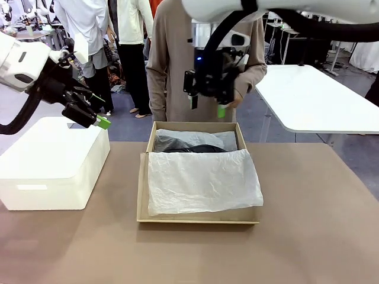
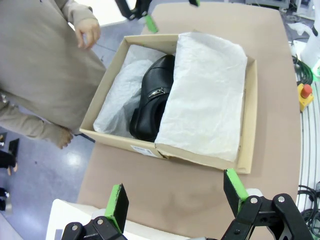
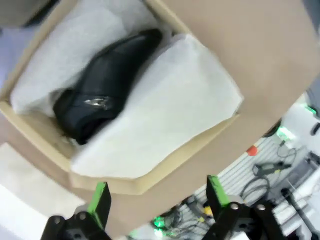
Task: Pack the shoes into the box.
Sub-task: Close the Shoes Box.
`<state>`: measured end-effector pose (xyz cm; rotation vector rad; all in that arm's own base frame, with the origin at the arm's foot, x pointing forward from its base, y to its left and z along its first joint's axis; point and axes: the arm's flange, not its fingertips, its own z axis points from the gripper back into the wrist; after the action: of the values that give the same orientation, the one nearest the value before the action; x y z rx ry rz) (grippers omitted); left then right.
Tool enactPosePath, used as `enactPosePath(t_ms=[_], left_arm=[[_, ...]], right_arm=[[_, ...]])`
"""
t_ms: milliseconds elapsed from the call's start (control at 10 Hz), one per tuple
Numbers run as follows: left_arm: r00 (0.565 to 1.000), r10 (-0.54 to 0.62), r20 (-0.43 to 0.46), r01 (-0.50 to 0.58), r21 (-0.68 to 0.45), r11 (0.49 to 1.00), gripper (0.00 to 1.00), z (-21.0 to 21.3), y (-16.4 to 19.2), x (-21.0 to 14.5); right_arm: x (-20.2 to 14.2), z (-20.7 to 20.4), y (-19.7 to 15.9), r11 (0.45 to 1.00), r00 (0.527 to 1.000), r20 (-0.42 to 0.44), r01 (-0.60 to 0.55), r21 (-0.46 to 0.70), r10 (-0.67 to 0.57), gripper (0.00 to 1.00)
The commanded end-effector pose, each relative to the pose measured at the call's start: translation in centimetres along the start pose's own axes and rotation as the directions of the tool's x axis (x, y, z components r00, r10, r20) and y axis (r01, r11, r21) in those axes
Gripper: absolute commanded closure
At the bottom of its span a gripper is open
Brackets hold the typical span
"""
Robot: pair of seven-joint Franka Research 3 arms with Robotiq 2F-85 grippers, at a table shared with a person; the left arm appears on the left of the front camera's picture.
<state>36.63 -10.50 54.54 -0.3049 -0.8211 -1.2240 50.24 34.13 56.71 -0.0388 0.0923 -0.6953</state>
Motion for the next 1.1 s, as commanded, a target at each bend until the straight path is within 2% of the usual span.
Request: enactPosePath(t_ms=[0, 100, 300, 400, 500, 900, 1000], left_arm=[[1.0, -0.013, 0.02, 0.013, -0.01, 1.0, 0.0, 0.1, 0.2, -0.1], [1.0, -0.013, 0.02, 0.013, -0.01, 1.0, 0.0, 0.1, 0.2, -0.1], [1.0, -0.013, 0.02, 0.013, -0.01, 1.0, 0.0, 0.1, 0.2, -0.1], [1.0, -0.013, 0.02, 0.013, -0.01, 1.0, 0.0, 0.1, 0.2, -0.1], [1.0, -0.013, 0.02, 0.013, -0.01, 1.0, 0.0, 0.1, 0.2, -0.1], [1.0, -0.013, 0.02, 0.013, -0.01, 1.0, 0.0, 0.1, 0.2, -0.1], [1.0, -0.013, 0.02, 0.013, -0.01, 1.0, 0.0, 0.1, 0.2, -0.1]], right_arm=[[2.1, 0.1, -3.5, 0.939, 0.939, -0.006, -0.344, -0.013, 0.344, 0.0], [2.9, 0.1, -4.4, 0.918, 0.918, -0.006, -0.396, -0.01, 0.396, 0.0], [4.1, -0.4, -5.6, 0.845, 0.845, -0.005, -0.535, -0.008, 0.535, 0.0], [4.1, -0.9, -5.6, 0.869, 0.869, -0.002, -0.495, -0.003, 0.495, 0.0], [3.7, 0.7, -4.2, 0.88, 0.88, -0.006, -0.474, -0.027, 0.474, 0.0], [3.7, 0.7, -4.2, 0.88, 0.88, -0.006, -0.474, -0.027, 0.474, 0.0], [4.0, 0.4, -4.5, 0.867, 0.867, -0.006, -0.498, -0.027, 0.498, 0.0]])
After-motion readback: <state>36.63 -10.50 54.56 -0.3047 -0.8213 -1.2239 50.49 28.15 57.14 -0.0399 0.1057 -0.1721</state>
